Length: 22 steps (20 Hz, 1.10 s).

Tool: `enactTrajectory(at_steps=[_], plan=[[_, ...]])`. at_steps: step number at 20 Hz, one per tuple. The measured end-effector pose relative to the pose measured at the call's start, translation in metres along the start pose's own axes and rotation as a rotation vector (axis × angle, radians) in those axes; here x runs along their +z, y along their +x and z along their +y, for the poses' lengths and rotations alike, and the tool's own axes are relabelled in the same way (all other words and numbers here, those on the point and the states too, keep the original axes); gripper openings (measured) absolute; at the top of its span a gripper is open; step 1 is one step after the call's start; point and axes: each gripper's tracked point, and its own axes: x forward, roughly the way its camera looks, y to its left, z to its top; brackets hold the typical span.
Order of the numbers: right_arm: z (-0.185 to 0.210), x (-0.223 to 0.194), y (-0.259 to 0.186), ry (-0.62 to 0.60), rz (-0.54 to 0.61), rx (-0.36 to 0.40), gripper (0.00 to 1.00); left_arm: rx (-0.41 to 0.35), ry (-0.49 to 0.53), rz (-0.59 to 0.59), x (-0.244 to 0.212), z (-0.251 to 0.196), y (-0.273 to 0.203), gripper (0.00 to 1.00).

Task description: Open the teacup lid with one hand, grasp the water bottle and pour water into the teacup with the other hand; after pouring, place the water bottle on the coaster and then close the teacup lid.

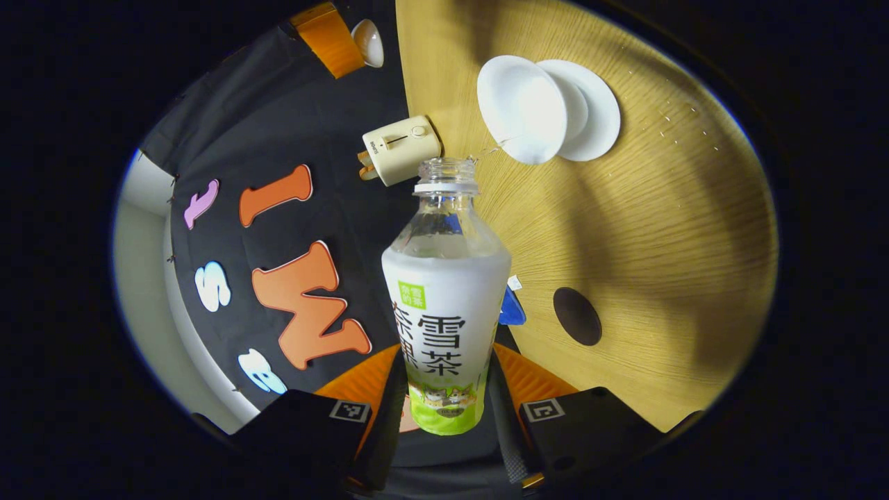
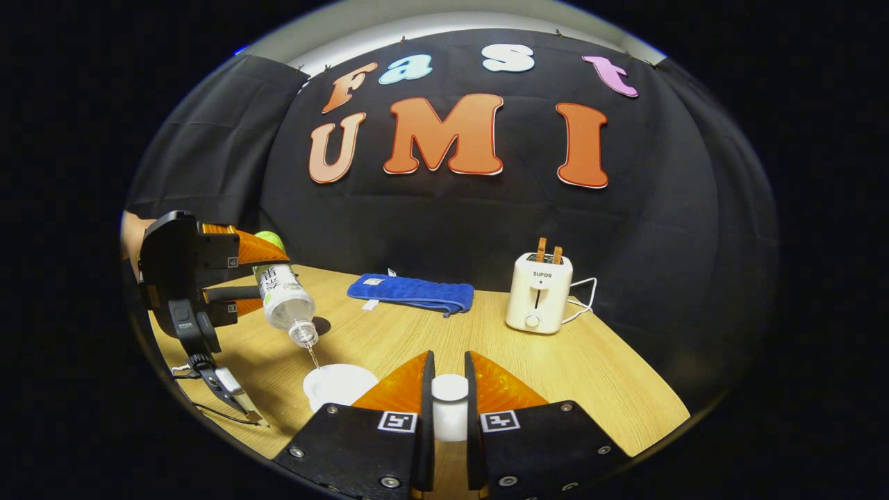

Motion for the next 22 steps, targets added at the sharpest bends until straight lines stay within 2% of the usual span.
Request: enactTrajectory(at_steps=[5,9,22], plan=[[0.003,0.001,-0.001,-0.006,-0.003,0.011,0.19,0.016,0.083,-0.023,0.004,0.010,0.001,0.67],[0.004,0.000,-0.003,-0.002,-0.005,0.019,0.19,0.042,0.148,-0.045,0.011,0.025,0.000,0.63],[0.005,-0.006,-0.007,0.010,-0.001,0.028,0.19,0.058,0.351,-0.090,0.024,0.042,-0.005,0.67]])
